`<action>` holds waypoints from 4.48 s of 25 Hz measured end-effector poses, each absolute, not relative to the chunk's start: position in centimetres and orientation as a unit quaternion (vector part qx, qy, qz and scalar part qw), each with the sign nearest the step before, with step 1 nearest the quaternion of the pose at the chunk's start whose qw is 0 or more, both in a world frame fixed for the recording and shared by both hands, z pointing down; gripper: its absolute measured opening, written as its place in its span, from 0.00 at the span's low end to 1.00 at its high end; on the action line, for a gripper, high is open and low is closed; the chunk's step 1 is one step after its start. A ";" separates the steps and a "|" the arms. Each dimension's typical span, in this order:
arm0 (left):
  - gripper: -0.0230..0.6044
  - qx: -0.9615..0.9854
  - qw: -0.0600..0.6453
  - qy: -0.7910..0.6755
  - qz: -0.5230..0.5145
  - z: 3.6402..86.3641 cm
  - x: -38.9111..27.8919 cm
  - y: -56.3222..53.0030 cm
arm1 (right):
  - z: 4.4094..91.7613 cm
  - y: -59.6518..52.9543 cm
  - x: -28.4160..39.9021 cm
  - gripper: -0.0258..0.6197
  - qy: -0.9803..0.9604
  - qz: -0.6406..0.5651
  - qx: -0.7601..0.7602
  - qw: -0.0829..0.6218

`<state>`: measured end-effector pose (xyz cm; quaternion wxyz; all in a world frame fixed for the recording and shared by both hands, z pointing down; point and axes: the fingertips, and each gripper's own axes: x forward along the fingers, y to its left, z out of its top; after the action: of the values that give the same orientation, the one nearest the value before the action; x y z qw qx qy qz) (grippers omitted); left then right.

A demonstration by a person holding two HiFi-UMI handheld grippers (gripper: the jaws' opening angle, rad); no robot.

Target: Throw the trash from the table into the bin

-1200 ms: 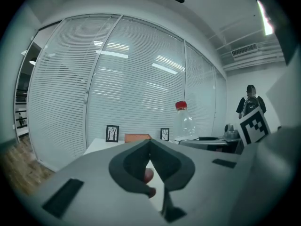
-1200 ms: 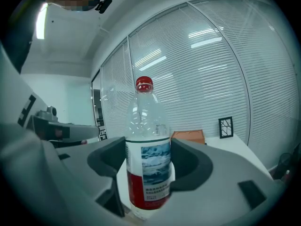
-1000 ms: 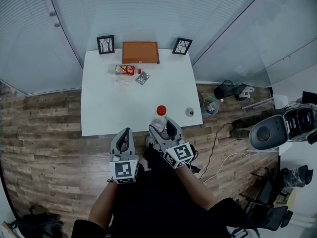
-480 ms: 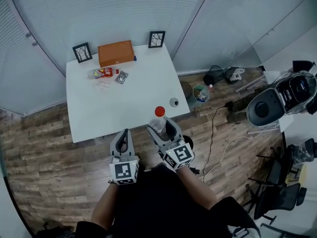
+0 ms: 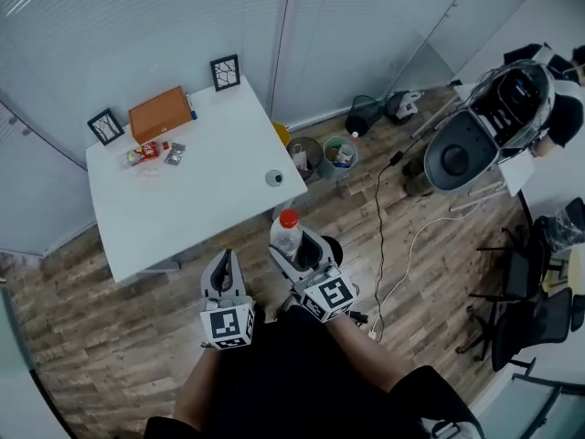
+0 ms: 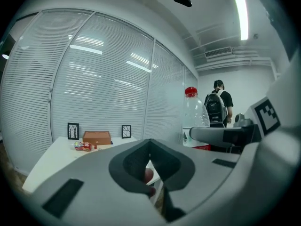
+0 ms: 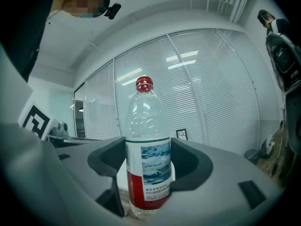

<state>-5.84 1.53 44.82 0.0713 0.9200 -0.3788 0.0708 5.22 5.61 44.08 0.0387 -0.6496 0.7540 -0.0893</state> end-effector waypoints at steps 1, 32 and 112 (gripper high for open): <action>0.03 0.923 0.070 -0.370 0.072 44.8 -4.8 2.4 | 44.1 6.8 6.2 0.50 0.747 -0.091 -0.658 0.041; 0.03 0.987 0.027 -0.059 0.149 52.0 21.7 11.5 | 61.9 25.7 28.9 0.50 0.430 -0.242 -0.869 0.040; 0.03 0.966 0.044 -0.221 0.126 46.6 14.3 11.7 | 64.2 23.8 27.1 0.05 0.477 -0.245 -0.844 -0.020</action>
<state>14.29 11.72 46.62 0.0438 0.9661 -0.2207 0.1265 27.09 23.76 64.19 -0.0199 -0.8437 0.4772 -0.2450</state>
